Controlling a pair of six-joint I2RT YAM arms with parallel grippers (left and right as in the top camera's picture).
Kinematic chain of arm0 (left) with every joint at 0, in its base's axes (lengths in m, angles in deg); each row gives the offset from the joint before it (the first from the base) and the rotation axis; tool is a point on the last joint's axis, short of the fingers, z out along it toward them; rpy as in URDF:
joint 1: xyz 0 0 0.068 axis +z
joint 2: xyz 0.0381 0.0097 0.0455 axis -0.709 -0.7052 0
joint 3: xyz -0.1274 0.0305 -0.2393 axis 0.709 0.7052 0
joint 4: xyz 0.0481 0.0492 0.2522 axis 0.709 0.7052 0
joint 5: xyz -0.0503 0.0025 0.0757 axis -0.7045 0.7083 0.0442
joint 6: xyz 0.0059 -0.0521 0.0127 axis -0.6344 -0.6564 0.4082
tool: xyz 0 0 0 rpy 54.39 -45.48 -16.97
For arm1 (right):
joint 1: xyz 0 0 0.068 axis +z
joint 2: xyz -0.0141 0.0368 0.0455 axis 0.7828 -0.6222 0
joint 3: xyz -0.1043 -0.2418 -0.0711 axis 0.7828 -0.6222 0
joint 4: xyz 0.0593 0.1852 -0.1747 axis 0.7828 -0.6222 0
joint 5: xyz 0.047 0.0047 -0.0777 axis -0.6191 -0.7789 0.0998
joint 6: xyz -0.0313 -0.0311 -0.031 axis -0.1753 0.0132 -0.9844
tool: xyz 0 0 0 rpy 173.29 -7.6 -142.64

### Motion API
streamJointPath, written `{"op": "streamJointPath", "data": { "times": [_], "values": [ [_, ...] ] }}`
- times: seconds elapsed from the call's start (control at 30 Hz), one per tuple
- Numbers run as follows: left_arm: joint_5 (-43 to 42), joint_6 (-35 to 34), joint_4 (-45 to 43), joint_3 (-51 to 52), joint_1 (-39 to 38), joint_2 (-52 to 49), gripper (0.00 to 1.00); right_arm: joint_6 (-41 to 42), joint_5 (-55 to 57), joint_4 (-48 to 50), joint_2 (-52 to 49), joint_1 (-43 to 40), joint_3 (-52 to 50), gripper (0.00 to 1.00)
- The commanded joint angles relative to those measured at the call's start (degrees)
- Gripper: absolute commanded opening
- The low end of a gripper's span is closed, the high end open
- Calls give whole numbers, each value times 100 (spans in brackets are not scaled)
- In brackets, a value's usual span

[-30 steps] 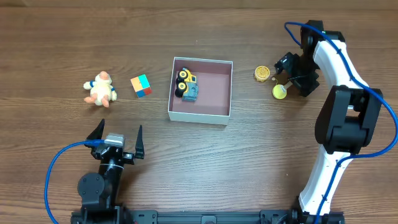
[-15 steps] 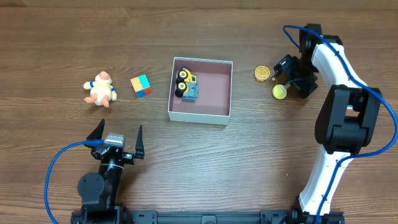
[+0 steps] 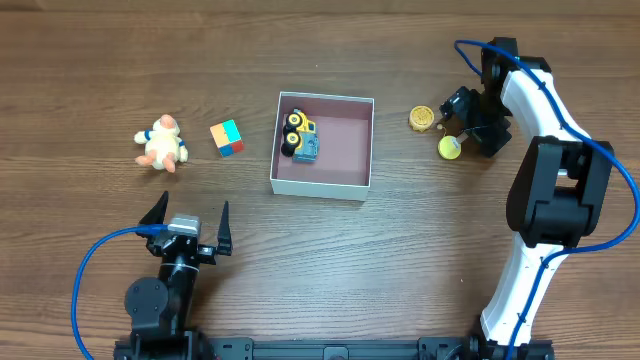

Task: Pack container
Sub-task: 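Move the right gripper back over the wooden-handled round toy, then grasp the wooden handle with the right gripper and lift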

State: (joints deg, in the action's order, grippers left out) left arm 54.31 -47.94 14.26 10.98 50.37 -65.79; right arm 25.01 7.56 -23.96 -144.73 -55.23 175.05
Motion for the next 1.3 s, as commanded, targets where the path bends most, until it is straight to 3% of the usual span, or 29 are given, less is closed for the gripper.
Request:
{"op": "streamJointPath", "data": {
  "times": [0.0,0.13,1.03,1.27],
  "values": [
    [13,46,-7,17,-9,50,100,-24,94,35,4,-28,-20,91],
    [13,46,-7,17,-9,50,100,-26,118,31,4,-28,-20,81],
    [13,46,-7,17,-9,50,100,-44,289,302,-31,-28,-337,84],
    [11,46,-7,17,-9,50,100,-2,219,343,-31,-28,-323,62]
  ]
}}
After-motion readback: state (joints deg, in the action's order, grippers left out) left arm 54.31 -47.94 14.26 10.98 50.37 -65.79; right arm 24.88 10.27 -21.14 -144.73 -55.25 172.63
